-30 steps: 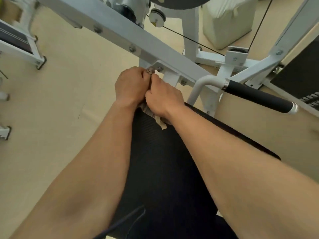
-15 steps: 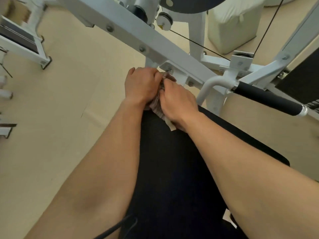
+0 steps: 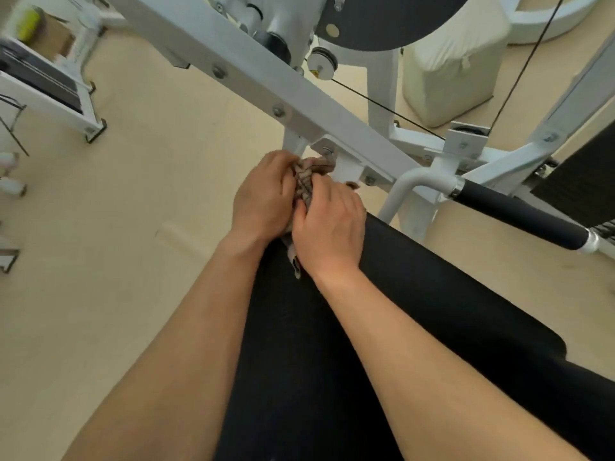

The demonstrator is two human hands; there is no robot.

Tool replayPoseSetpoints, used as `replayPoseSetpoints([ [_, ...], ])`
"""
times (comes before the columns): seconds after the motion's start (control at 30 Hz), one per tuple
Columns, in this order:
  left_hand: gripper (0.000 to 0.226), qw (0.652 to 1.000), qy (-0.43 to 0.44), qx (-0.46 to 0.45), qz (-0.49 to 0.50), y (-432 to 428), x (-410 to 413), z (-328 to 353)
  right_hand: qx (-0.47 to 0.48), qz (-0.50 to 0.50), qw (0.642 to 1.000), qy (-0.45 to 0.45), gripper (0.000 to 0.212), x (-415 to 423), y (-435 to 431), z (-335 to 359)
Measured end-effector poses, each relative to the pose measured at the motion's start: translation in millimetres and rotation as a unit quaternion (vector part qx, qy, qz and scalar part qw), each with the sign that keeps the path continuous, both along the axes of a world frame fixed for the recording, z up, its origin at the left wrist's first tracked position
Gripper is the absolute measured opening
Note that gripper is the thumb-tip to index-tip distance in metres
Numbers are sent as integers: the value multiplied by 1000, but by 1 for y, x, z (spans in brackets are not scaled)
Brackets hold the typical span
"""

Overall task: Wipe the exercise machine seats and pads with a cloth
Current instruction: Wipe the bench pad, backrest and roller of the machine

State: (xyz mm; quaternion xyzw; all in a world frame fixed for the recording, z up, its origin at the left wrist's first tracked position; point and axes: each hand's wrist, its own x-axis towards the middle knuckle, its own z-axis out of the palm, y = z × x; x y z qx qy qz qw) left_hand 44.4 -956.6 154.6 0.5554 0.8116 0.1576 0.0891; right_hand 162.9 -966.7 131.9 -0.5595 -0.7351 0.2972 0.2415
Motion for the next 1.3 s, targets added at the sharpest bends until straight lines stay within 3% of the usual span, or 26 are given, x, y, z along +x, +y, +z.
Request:
replayPoseSetpoints([
  [0.07, 33, 999, 0, -39, -10, 8, -6, -1, -20, 43, 999, -5, 31, -5, 18, 0],
  [0.2, 34, 955, -5, -289, 66, 75, -18, 10, -194, 190, 962, -8, 44, -9, 81, 4],
  [0.27, 34, 948, -3, -311, 66, 88, -15, 8, -208, 202, 957, -2, 46, -6, 85, 2],
  [0.33, 29, 959, 25, -277, 61, 74, -9, 6, -145, 168, 975, -21, 45, -4, 68, 0],
  [0.43, 31, 992, 46, -103, 62, 27, 9, 4, -7, 55, 997, -57, 39, 4, 20, -6],
  [0.5, 38, 996, 84, -32, 7, -9, 20, -2, 28, 38, 996, -77, 49, 14, -15, -14],
  [0.6, 55, 986, 147, -74, 17, -69, 32, -10, -1, 72, 991, -115, 68, 32, -64, -25],
  [0.7, 60, 975, 180, -124, 39, -136, 48, -17, -13, 84, 988, -128, 73, 46, -115, -31],
  [1.3, 60, 963, 236, -83, -103, -319, 95, -47, -16, -14, 985, -172, 67, 96, -317, -60],
])
